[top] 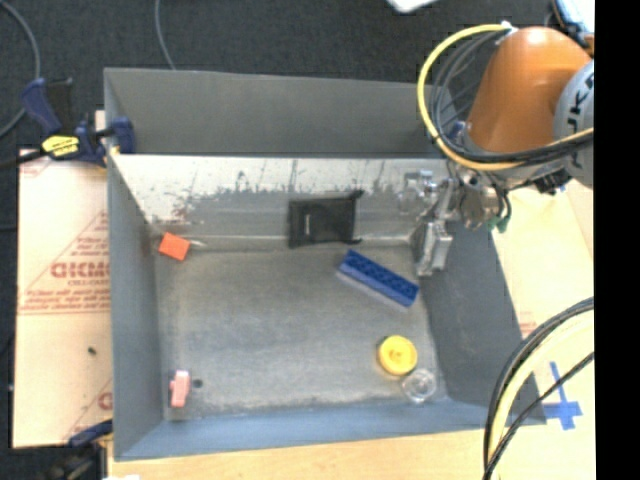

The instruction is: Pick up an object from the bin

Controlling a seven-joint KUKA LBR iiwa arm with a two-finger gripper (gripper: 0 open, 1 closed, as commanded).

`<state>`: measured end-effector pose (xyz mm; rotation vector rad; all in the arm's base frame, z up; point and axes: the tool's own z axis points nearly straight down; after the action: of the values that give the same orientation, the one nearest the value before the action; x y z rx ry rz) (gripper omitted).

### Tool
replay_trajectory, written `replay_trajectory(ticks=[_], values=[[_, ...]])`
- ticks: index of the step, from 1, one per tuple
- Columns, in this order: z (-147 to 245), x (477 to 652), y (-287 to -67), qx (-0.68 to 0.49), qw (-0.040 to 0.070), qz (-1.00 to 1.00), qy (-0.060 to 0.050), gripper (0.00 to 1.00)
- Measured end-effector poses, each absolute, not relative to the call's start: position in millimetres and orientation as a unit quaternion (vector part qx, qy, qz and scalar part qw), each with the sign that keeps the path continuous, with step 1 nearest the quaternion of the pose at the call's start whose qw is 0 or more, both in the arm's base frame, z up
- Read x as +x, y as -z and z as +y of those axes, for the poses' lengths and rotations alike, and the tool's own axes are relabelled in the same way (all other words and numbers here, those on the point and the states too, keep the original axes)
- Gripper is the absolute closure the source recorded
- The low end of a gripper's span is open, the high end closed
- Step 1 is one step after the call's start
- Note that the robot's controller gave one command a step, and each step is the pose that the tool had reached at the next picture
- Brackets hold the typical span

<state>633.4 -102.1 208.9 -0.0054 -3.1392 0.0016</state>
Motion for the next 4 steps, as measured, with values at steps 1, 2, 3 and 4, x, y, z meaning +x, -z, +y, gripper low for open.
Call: replay_trajectory(ticks=[1,2,3,4], values=[[-101.5,634.4,-214.2,0.0,-0.003,-1.0,-0.001,0.0],[-103.2,634.6,-118.1,-0.107,-0.003,-0.994,0.0,0.0],[-98.1,631.6,-156.3,-0.117,-0.005,-0.993,-0.001,0.0],[-99.8,630.7,-118.9,-0.119,-0.003,-0.993,-0.001,0.0]])
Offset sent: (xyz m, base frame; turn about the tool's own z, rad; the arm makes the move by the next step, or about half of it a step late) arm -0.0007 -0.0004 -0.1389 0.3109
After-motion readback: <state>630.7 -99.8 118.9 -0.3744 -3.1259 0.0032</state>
